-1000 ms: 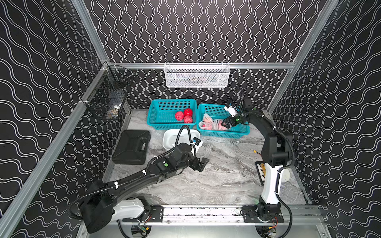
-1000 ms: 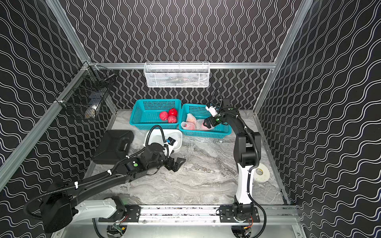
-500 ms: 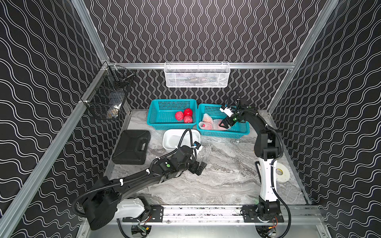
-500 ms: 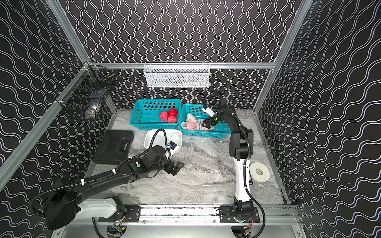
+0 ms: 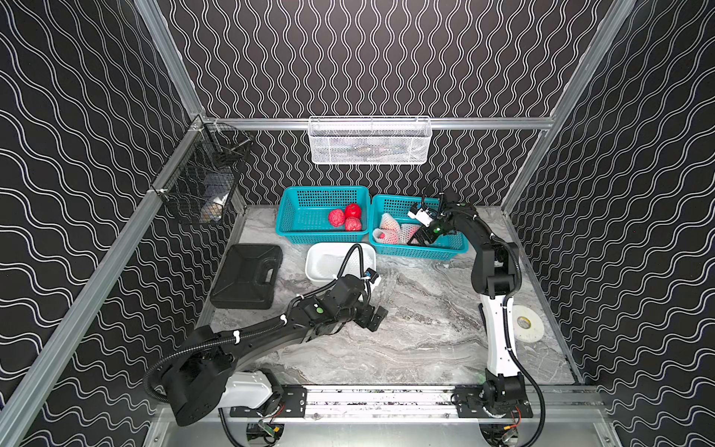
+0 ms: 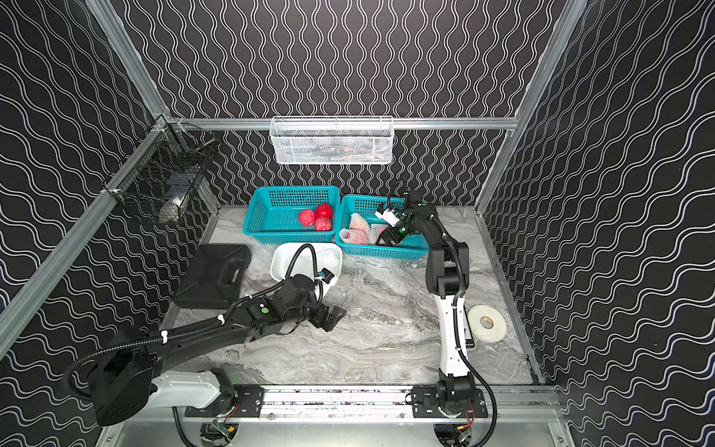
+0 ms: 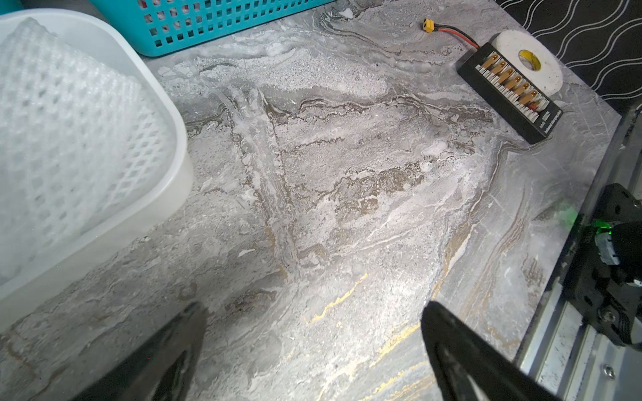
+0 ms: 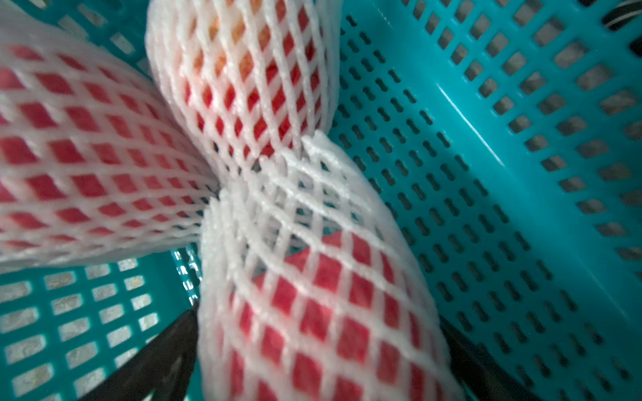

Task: Remove foam nets from apples
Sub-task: Pick up the apple from the basket.

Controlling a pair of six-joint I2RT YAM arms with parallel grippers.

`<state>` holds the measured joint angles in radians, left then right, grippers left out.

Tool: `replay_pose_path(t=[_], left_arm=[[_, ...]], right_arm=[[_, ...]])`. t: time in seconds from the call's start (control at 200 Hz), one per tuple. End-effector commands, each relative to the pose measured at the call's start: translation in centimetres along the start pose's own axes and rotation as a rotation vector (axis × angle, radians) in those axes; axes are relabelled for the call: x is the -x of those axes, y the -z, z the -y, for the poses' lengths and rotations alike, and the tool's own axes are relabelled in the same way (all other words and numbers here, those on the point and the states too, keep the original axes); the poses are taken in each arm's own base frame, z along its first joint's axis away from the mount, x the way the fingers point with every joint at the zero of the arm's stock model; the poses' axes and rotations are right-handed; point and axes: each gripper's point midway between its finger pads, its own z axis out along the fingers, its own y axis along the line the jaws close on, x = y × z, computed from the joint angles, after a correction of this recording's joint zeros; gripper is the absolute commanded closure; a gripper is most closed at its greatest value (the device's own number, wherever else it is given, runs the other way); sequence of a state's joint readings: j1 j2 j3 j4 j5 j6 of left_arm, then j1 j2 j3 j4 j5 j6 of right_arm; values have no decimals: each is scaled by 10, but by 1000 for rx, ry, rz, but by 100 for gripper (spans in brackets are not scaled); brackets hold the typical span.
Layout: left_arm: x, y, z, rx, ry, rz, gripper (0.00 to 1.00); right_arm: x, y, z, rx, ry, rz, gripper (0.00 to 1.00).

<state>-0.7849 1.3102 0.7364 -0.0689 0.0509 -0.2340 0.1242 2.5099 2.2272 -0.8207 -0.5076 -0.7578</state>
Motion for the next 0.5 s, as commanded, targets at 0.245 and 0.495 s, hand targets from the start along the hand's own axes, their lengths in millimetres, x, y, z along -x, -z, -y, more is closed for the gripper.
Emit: replay_pose_path(t=[0.245,0.495], left_arm=[[5,-3,-2,17,-8,14,0],[4,-2,-9,58,-16,8,0]], right_arm=[[9,6,-7,33,30,40,22],[18,15,-8,37,30,95,37]])
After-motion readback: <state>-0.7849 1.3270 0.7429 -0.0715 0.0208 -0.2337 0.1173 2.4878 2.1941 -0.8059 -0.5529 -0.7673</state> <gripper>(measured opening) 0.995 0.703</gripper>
